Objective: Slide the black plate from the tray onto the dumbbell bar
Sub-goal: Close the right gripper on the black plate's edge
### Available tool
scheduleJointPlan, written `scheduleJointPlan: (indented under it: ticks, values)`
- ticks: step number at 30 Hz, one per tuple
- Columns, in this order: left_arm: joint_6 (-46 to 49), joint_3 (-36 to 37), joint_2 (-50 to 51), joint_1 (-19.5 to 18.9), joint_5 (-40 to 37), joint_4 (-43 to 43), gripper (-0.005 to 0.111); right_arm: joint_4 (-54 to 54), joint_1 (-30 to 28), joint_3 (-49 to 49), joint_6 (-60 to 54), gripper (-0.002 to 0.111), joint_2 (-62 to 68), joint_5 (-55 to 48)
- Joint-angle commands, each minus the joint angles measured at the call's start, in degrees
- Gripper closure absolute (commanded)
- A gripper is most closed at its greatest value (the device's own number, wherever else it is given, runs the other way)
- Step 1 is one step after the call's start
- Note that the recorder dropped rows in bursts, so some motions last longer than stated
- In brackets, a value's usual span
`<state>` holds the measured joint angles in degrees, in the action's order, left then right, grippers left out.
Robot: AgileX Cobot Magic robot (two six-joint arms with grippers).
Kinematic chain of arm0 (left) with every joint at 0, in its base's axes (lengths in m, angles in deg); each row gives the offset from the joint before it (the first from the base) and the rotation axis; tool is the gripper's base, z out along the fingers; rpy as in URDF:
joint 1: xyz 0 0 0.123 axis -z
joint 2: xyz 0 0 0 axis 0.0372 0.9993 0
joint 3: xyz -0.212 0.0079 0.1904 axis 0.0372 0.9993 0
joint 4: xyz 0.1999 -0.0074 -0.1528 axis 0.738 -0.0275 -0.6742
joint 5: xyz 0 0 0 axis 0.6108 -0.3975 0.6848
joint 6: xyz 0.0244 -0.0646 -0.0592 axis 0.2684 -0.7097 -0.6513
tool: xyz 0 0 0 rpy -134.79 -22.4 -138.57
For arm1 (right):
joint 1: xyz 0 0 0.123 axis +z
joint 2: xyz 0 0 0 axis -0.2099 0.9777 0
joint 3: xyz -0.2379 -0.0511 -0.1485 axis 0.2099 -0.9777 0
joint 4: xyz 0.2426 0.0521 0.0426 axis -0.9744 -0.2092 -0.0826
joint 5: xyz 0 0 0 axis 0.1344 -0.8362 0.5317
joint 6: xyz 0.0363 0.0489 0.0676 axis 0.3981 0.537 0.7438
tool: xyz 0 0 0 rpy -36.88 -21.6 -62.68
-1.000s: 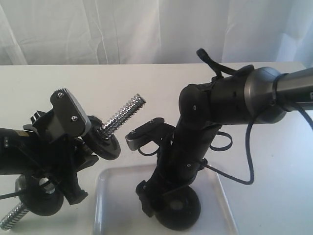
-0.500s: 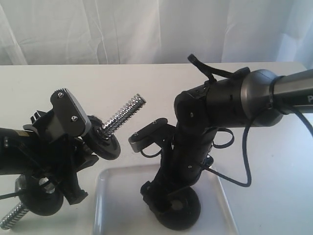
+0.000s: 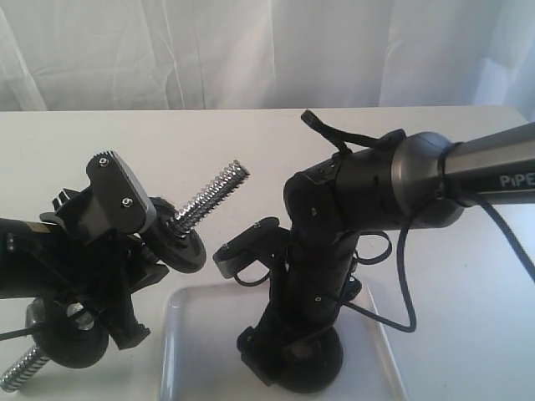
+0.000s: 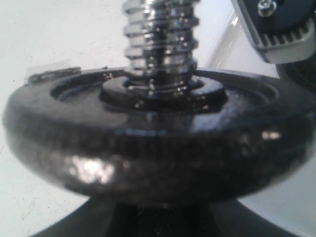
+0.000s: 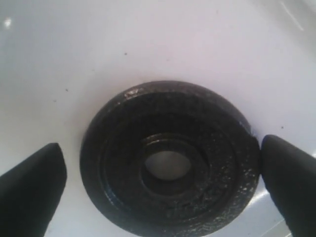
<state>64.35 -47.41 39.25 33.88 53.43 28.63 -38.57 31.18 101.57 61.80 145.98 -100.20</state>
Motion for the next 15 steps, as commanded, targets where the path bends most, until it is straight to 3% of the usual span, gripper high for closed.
scheduleJointPlan:
  ticks: [1,15]
  values:
    - [0.5,-1.5,-2.7,0.1,21.2,-2.4,0.107,0.2,0.1,0.0,2.0,0.003,0.6,-1.4]
    - [0.7,-1.5,-2.7,0.1,21.5,-2.4,0.107,-1.0,0.1,0.0,1.7,0.003,2.7,-3.2]
